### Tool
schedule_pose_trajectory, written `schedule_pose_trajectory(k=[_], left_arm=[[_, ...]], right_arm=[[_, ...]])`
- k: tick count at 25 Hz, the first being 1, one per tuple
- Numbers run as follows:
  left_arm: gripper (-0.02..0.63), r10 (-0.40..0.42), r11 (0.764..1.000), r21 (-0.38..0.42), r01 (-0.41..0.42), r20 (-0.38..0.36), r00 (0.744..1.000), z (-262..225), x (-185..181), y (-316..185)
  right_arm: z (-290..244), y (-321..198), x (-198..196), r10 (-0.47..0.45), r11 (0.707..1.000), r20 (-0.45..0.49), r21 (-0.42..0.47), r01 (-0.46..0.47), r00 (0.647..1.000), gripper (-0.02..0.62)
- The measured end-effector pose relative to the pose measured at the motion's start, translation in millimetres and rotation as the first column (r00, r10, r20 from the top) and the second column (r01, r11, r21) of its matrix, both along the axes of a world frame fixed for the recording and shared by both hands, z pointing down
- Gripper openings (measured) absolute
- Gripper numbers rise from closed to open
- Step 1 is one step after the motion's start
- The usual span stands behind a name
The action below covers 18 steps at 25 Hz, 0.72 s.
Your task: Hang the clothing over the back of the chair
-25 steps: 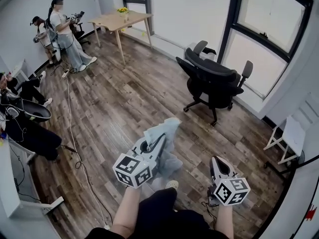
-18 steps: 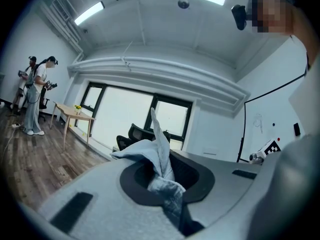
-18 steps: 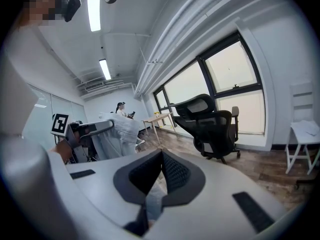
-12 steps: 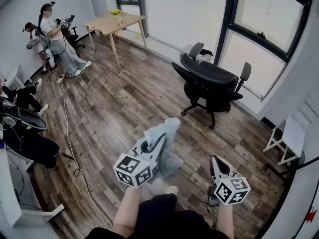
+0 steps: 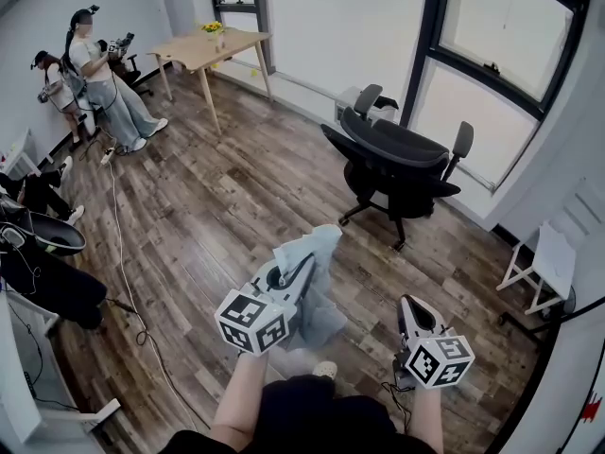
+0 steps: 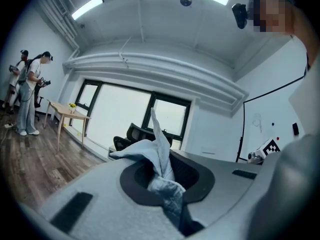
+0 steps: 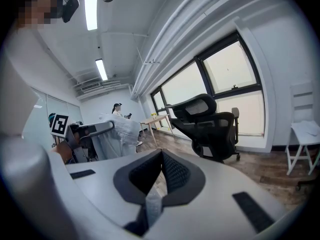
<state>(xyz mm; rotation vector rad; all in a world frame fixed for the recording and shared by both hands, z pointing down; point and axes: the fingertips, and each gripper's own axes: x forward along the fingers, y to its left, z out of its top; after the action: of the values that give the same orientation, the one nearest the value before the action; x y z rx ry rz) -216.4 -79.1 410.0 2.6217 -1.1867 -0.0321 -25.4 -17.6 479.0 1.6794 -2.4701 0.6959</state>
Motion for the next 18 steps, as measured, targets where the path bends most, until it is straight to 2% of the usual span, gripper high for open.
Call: schedule_pose_trajectory(k=[18], left_arm=[[0.017,0.079,0.997,-0.018,-0.079,-0.011,0.997,10,24,-4]], right_arm=[[9,6,10,0.045,0.999,-0.015,-0.027,-0.045,0.999,0.002]])
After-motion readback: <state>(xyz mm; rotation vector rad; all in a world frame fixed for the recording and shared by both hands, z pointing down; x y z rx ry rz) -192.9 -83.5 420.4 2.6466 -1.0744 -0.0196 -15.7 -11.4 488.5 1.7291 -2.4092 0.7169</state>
